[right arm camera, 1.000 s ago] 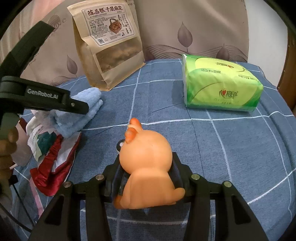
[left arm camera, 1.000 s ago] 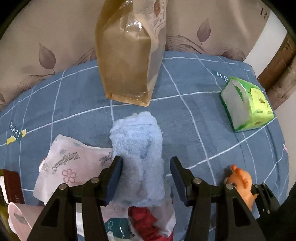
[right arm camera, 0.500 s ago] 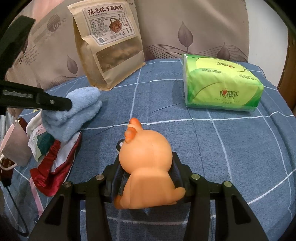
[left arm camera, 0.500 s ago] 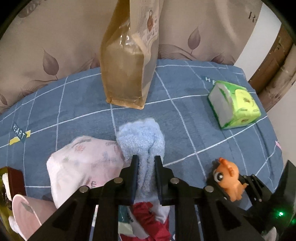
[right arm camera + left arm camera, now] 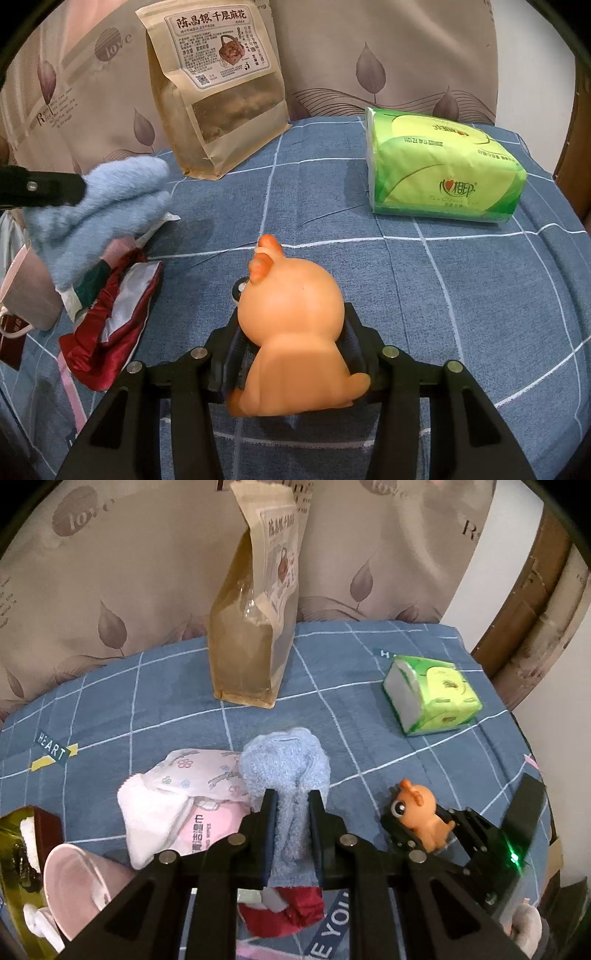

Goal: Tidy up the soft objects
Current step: 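Carry the light blue towel with the left gripper over the gold tray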

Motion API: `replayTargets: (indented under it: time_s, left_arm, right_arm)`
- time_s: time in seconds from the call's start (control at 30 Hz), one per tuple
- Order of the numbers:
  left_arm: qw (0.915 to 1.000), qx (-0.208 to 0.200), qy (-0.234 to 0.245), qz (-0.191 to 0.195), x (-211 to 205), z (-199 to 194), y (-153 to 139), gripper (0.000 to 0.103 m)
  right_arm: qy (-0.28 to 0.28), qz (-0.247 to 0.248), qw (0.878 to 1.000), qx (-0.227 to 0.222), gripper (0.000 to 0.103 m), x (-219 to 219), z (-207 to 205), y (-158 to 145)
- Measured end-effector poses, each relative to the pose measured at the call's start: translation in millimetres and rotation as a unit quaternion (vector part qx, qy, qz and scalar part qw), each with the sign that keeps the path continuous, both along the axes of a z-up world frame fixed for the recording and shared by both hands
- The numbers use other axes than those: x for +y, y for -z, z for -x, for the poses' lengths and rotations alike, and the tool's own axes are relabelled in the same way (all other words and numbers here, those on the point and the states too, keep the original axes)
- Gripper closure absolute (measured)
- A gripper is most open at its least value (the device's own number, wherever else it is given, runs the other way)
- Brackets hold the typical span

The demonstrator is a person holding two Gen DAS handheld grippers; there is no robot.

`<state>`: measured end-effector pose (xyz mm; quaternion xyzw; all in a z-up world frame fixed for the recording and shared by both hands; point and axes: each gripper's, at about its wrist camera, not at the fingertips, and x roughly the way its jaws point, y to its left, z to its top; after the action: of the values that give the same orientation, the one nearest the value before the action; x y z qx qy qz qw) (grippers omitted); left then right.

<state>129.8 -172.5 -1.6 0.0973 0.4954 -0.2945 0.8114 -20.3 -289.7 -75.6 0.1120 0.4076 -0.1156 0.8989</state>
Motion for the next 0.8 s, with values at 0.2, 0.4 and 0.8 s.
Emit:
replayTargets:
  time_s: [0.2,0.4,0.8]
  left_arm:
    - [0.9998,-0.016,-0.002,0.008,19.5,9.3,-18.3,0.087]
    - [0.9990,-0.034,-0.026,0.011,54.4,10.9,-39.4,0.087]
    - [0.9925,-0.066,-0.102,-0.016,153.5,6.4,-57.4,0.087]
  right_arm:
    - [0.000,0.000,1.000,0.000,0.058,0.2,0.2,-0.3]
    - [0.000,0.000,1.000,0.000,0.058,0.3,0.4,-0.6]
    - [0.000,0.000,1.000,0.000,0.058,0.5,0.1,-0.1]
